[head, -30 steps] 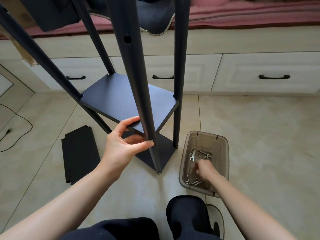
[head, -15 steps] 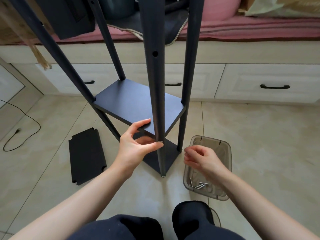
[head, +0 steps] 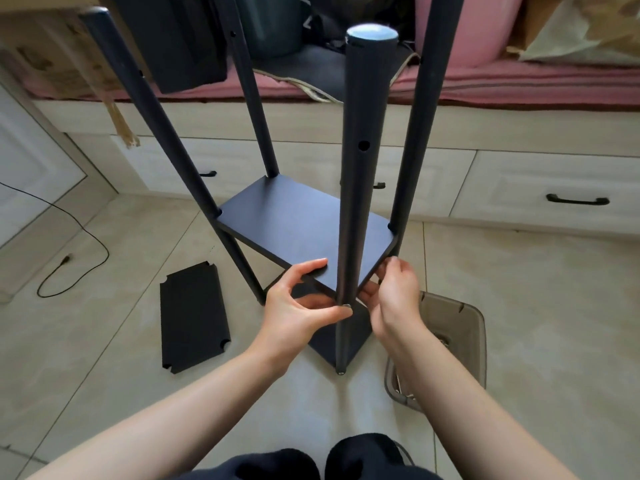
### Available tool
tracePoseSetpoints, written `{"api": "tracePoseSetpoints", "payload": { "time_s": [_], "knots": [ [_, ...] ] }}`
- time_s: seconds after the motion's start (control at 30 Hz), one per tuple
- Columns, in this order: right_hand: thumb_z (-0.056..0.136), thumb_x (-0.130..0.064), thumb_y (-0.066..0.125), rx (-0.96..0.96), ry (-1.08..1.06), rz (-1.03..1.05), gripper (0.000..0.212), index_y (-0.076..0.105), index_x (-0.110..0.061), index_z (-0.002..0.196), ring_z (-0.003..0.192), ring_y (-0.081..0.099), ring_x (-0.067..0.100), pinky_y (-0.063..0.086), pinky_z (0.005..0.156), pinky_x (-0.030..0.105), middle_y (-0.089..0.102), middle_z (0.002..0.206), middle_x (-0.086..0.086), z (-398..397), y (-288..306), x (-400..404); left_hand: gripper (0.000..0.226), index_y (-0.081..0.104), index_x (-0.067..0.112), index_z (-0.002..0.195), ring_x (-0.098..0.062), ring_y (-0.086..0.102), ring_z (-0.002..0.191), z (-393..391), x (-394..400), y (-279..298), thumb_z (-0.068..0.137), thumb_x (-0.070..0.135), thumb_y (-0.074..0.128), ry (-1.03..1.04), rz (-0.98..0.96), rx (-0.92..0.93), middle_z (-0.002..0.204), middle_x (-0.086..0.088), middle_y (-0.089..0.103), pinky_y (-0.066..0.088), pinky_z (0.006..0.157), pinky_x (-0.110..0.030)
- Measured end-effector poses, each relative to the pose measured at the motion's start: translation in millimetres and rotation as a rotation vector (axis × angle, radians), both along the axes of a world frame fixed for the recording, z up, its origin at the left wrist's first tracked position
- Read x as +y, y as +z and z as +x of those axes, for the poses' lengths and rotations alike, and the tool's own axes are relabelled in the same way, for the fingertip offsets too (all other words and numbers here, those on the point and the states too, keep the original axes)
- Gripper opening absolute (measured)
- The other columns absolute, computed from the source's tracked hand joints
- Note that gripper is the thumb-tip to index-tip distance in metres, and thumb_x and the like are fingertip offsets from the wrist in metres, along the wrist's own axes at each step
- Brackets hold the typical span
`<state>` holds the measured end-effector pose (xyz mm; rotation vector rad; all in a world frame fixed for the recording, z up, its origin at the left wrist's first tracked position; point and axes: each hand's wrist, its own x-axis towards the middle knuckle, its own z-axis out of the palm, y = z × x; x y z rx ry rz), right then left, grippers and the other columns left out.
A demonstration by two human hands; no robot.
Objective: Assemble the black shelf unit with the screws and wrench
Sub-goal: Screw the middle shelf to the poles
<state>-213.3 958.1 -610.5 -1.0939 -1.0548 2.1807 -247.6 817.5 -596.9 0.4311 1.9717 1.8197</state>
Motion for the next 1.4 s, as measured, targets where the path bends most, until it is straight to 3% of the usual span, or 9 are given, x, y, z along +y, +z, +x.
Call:
{"api": "tracePoseSetpoints", "payload": {
  "time_s": [0.13, 0.33, 0.47, 0.57, 0.7, 0.93, 1.1, 1.2, 1.4],
  "knots": [
    [0.108, -0.032, 0.033, -0.045, 0.01, 0.064, 0.026, 0.056, -0.02, 0.111, 0.094, 0.072, 0.028, 0.062, 0.073, 0.043, 0.068, 0.111, 0.009, 0, 10, -5, 0.071, 0.067, 0.039, 0.117, -0.023, 0.077, 0.083, 6, -6, 5, 0.061, 0.004, 0.094, 0.021, 0.053, -0.03, 0.111, 0.01, 0.071, 0.059, 0.073, -0.022],
    [0.107, -0.032, 0.032, 0.029, 0.037, 0.236, 0.024, 0.052, -0.02, 0.102, 0.083, 0.074, 0.026, 0.057, 0.058, 0.033, 0.067, 0.106, 0.011, -5, 35, -18, 0.068, 0.068, 0.035, 0.117, -0.019, 0.077, 0.09, 16, -22, 23, 0.062, 0.003, 0.094, 0.1, 0.169, -0.084, 0.106, 0.012, 0.074, 0.056, 0.079, -0.016],
    [0.105, -0.038, 0.031, 0.015, 0.082, 0.361, 0.025, 0.051, -0.027, 0.096, 0.095, 0.067, 0.026, 0.06, 0.067, 0.039, 0.064, 0.102, 0.006, -21, 48, -49, 0.061, 0.068, 0.047, 0.109, -0.005, 0.073, 0.097, 15, -49, 38, 0.064, 0.016, 0.095, 0.175, 0.171, -0.106, 0.116, 0.012, 0.069, 0.055, 0.092, -0.029],
    [0.105, -0.036, 0.031, 0.031, 0.099, 0.385, 0.025, 0.049, -0.028, 0.09, 0.082, 0.063, 0.017, 0.054, 0.057, 0.026, 0.058, 0.089, 0.001, -39, 59, -74, 0.058, 0.071, 0.043, 0.106, -0.018, 0.071, 0.106, 5, -69, 49, 0.063, 0.012, 0.094, 0.238, 0.213, -0.142, 0.114, 0.002, 0.071, 0.054, 0.1, -0.043],
    [0.107, -0.033, 0.03, 0.011, 0.168, 0.484, 0.024, 0.048, -0.027, 0.092, 0.075, 0.059, 0.014, 0.053, 0.057, 0.027, 0.055, 0.085, 0.001, -67, 75, -97, 0.058, 0.074, 0.041, 0.099, -0.024, 0.071, 0.109, -12, -87, 58, 0.049, 0.02, 0.096, 0.3, 0.312, -0.198, 0.112, -0.007, 0.073, 0.059, 0.09, -0.036],
    [0.107, -0.032, 0.031, -0.018, 0.389, 0.661, 0.019, 0.047, -0.026, 0.098, 0.079, 0.064, 0.014, 0.049, 0.045, 0.018, 0.059, 0.091, 0.001, -114, 94, -137, 0.08, 0.069, 0.032, 0.115, -0.019, 0.075, 0.099, -37, -123, 56, 0.04, 0.025, 0.097, 0.46, 0.442, -0.325, 0.104, -0.004, 0.077, 0.06, 0.079, -0.027],
    [0.106, -0.033, 0.031, -0.016, 0.512, 0.628, 0.02, 0.046, -0.03, 0.093, 0.084, 0.069, 0.022, 0.054, 0.047, 0.023, 0.062, 0.099, 0.008, -138, 99, -189, 0.093, 0.062, 0.026, 0.131, -0.018, 0.073, 0.104, -49, -172, 59, 0.046, 0.019, 0.099, 0.504, 0.508, -0.396, 0.111, -0.007, 0.076, 0.059, 0.08, -0.025],
    [0.106, -0.032, 0.031, -0.026, 0.568, 0.625, 0.02, 0.045, -0.026, 0.093, 0.076, 0.068, 0.029, 0.053, 0.045, 0.025, 0.06, 0.097, 0.013, -148, 97, -219, 0.081, 0.059, 0.025, 0.134, -0.017, 0.073, 0.103, -50, -201, 59, 0.058, 0.019, 0.086, 0.489, 0.512, -0.407, 0.11, -0.005, 0.077, 0.057, 0.085, -0.029],
    [0.106, -0.031, 0.031, -0.09, 0.741, 0.656, 0.022, 0.048, -0.021, 0.096, 0.059, 0.063, 0.017, 0.05, 0.043, 0.023, 0.061, 0.082, 0.008, -159, 79, -278, 0.065, 0.068, 0.024, 0.128, -0.019, 0.074, 0.103, -40, -260, 42, 0.065, 0.025, 0.081, 0.53, 0.453, -0.52, 0.112, -0.005, 0.076, 0.053, 0.094, -0.034]
  ]
}}
